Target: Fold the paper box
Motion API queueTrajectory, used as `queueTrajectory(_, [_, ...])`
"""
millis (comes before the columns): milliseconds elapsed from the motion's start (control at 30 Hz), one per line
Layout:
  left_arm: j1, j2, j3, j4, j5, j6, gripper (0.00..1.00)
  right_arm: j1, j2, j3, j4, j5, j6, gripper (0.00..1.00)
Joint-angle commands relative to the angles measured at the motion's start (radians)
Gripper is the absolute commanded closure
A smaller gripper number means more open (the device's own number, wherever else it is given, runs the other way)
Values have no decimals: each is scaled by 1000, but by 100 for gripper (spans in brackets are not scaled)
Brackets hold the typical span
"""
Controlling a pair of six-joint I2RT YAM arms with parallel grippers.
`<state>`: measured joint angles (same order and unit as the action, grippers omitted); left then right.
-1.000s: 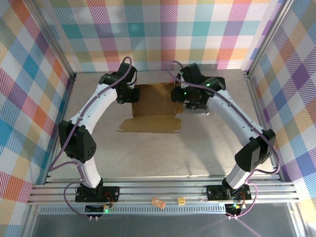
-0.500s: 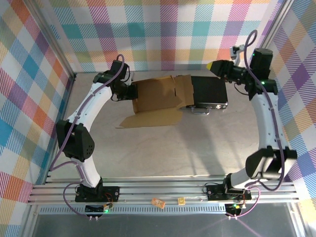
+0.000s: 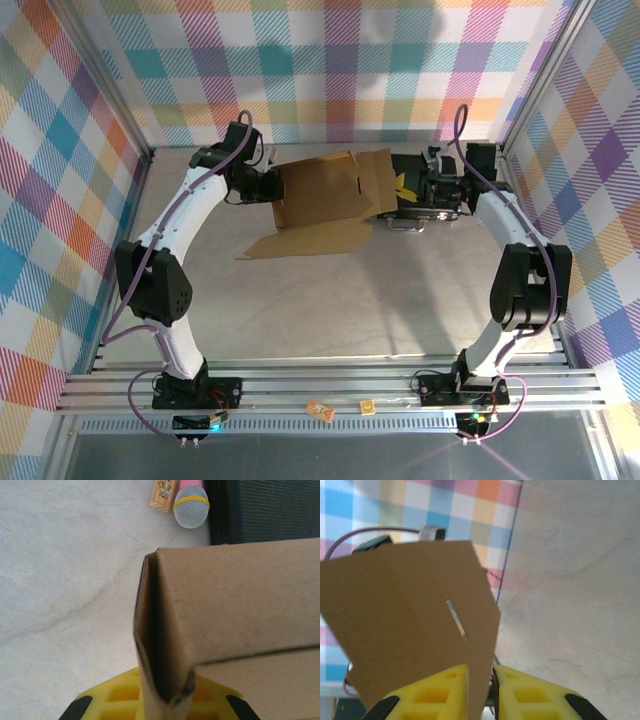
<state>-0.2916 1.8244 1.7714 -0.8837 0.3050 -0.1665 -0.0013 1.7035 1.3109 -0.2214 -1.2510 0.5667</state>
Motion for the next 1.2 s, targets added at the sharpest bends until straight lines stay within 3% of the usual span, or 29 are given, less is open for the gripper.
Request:
queueTrajectory(0, [16, 3, -3, 10, 26, 3, 100, 24, -36, 21, 44, -85, -20, 78])
queueTrajectory(633, [15, 16, 4, -5, 29, 4, 100, 87, -134, 7, 49, -97, -4, 74])
queueTrajectory(1167, [14, 41, 23, -9, 54, -16, 100, 181, -110, 46, 50, -62, 6, 69])
